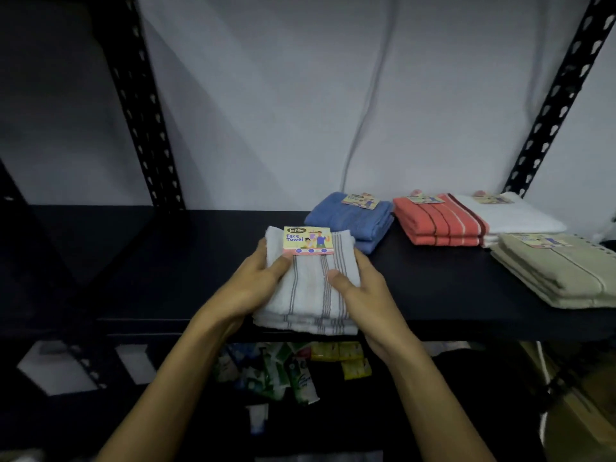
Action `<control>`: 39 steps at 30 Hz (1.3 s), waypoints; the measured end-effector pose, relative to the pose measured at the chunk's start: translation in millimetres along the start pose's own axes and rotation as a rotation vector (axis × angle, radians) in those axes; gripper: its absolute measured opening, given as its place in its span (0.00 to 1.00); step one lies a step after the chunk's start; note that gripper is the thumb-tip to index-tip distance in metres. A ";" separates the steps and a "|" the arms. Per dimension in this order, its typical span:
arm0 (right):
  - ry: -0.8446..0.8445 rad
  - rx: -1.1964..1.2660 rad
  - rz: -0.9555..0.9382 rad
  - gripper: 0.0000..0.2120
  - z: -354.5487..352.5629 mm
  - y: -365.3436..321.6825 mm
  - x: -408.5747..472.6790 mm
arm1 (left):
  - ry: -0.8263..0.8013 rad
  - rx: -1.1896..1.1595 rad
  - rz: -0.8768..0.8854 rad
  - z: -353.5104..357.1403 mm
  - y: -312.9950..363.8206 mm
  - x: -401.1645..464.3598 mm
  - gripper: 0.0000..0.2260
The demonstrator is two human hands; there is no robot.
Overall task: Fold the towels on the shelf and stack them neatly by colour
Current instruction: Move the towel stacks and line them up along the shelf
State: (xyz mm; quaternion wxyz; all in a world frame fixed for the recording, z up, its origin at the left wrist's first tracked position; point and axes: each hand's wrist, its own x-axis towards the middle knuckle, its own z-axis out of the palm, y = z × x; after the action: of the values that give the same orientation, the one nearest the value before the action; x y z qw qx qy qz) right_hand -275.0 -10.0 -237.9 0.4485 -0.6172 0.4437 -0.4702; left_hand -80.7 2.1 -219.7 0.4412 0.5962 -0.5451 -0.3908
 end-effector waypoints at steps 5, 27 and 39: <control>-0.160 0.042 0.023 0.20 57.3 -2.0 51.5 | 0.092 -0.010 -0.073 -61.6 -21.7 13.1 0.19; -0.450 -0.879 -0.272 0.26 151.2 -2.2 141.3 | 0.163 0.745 0.017 -100.9 -56.3 66.4 0.24; -0.275 -0.006 -0.048 0.30 135.0 16.0 130.8 | 0.231 0.242 -0.039 -115.4 -57.8 59.9 0.33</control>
State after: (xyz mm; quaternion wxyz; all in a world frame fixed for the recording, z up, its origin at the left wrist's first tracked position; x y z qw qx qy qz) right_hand -123.5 -121.6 -250.6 0.4917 -0.6876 0.3646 -0.3905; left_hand 52.2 -45.0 -238.6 0.4183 0.6962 -0.5223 -0.2599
